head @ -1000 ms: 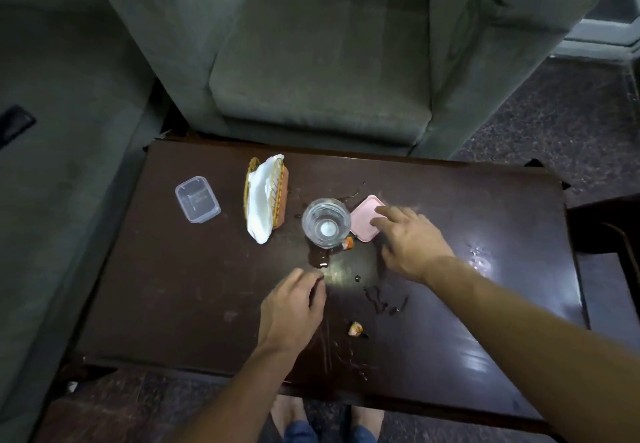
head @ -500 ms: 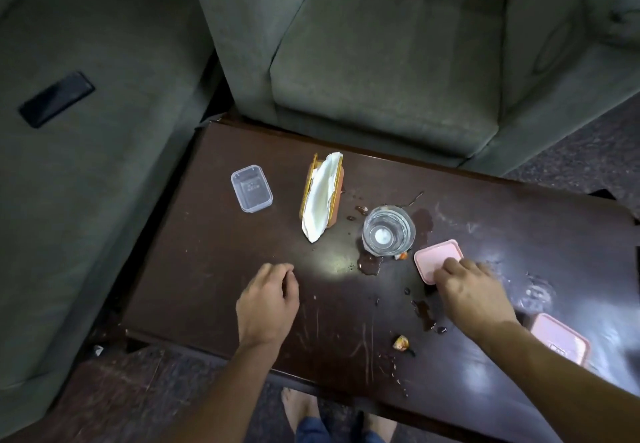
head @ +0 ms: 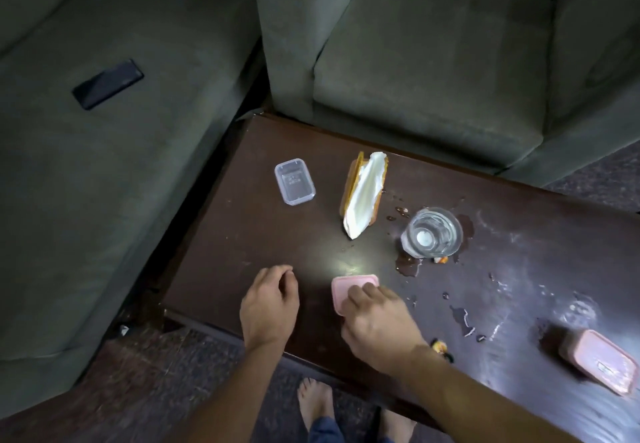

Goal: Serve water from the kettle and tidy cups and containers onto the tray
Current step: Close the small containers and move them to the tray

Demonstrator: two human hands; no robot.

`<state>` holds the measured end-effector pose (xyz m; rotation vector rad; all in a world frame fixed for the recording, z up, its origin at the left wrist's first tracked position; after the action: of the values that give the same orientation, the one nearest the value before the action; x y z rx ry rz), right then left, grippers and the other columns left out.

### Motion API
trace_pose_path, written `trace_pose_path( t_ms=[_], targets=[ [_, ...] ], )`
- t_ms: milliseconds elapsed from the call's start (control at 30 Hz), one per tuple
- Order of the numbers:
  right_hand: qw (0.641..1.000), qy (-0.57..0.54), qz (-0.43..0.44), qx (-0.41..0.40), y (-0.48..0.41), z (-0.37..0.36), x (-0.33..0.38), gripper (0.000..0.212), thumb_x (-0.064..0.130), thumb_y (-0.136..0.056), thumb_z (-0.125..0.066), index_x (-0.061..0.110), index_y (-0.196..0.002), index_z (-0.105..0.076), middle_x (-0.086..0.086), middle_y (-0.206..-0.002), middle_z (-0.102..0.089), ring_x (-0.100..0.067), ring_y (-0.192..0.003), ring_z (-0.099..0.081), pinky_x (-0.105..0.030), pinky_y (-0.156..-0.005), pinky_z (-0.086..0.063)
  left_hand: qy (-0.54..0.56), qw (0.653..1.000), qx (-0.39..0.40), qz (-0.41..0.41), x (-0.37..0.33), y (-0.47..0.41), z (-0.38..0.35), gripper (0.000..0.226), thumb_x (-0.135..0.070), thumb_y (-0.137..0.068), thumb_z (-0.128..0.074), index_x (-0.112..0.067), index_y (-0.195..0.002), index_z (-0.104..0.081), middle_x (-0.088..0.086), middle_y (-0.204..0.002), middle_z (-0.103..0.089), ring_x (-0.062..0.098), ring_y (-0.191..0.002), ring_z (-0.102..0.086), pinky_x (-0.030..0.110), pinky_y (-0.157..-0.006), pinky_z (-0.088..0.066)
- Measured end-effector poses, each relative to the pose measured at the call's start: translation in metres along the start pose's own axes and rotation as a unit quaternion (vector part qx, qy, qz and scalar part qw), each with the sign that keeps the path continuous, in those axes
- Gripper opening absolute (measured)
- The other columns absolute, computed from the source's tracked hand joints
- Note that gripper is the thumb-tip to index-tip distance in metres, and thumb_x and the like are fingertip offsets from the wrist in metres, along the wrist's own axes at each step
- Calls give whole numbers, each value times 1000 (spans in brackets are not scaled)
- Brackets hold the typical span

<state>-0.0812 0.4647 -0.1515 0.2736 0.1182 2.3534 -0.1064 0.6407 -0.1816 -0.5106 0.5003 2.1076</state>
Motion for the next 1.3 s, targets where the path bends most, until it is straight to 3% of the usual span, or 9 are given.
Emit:
trace_pose_path(
  t_ms=[133,300,367,500,600,767,933,1133,1300],
  targets=[
    [994,62,59,67,-50,-5,41,32,33,-51,-85,17,-78,-77,-4,-79,-69,-25,-69,-65,-32,-63,-53,24,997,-32,65,29,-24,18,22,-23,-99,-60,-18,-113,-75,0,-113,-74,26,-98,-69,34,-89,-51],
    [980,95,110,138,-77,-23,65,38,20,-79,-71,8,-115,-69,-16,-113,-62,-35,-101,-59,-46,-86,-51,36,995,-43,82,40,-44,29,24,-25,-100,-57,-20,-116,-75,-2,-117,-73,22,-108,-67,25,-87,-41],
    [983,77,103,129,-78,-21,64,33,21,-79,-69,9,-110,-72,-14,-109,-64,-34,-98,-61,-44,-81,-53,35,996,-38,72,39,-47,30,24,-26,-101,-57,-21,-116,-74,-2,-117,-73,21,-107,-67,24,-86,-41],
    [1000,-8,2,19,-78,0,35,15,29,-67,-75,17,-73,-70,-3,-77,-65,-27,-67,-65,-30,-51,-48,46,997,-28,60,35,-54,30,23,-26,-100,-58,-21,-114,-74,0,-113,-72,26,-100,-68,34,-87,-49],
    [991,-60,-115,-41,-58,4,3,10,26,-76,-72,17,-78,-69,-1,-79,-63,-26,-69,-62,-33,-48,-48,30,999,-13,22,27,-53,26,22,-23,-99,-59,-19,-115,-75,3,-114,-72,28,-99,-69,37,-86,-51],
    [984,-47,-174,-3,25,-16,-42,12,27,-79,-68,19,-88,-70,0,-87,-63,-27,-73,-66,-34,-46,-51,13,1000,7,-20,9,-43,10,22,-21,-97,-61,-17,-112,-75,6,-112,-72,33,-97,-69,42,-83,-55],
    [970,-33,-239,26,90,-27,-94,17,31,-80,-67,20,-92,-70,0,-87,-64,-29,-78,-68,-38,-47,-54,19,1000,3,-25,-13,-36,-8,20,-22,-95,-61,-18,-109,-75,3,-110,-73,32,-94,-69,39,-77,-51],
    [973,-26,-226,51,117,-33,-94,34,46,-74,-66,20,-95,-67,1,-90,-63,-27,-77,-68,-34,-46,-51,12,999,4,-32,-27,-29,-16,19,-23,-97,-59,-20,-108,-74,2,-108,-72,30,-93,-69,29,-73,-40],
    [973,-24,-226,51,123,-41,-91,28,32,-69,-76,18,-90,-65,0,-84,-63,-28,-68,-68,-32,-41,-47,20,999,15,-48,-45,-14,-21,21,-23,-98,-59,-20,-112,-74,0,-112,-71,27,-97,-69,33,-78,-48]
  ],
)
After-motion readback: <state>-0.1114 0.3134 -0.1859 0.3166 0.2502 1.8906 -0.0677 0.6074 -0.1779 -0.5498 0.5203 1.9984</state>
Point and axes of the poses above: each hand's wrist, its own y-axis away from the middle knuckle, its own z-axis out of the back of the hand, x = y × z, the point moved 5 cm from there along -y, towards the middle knuckle
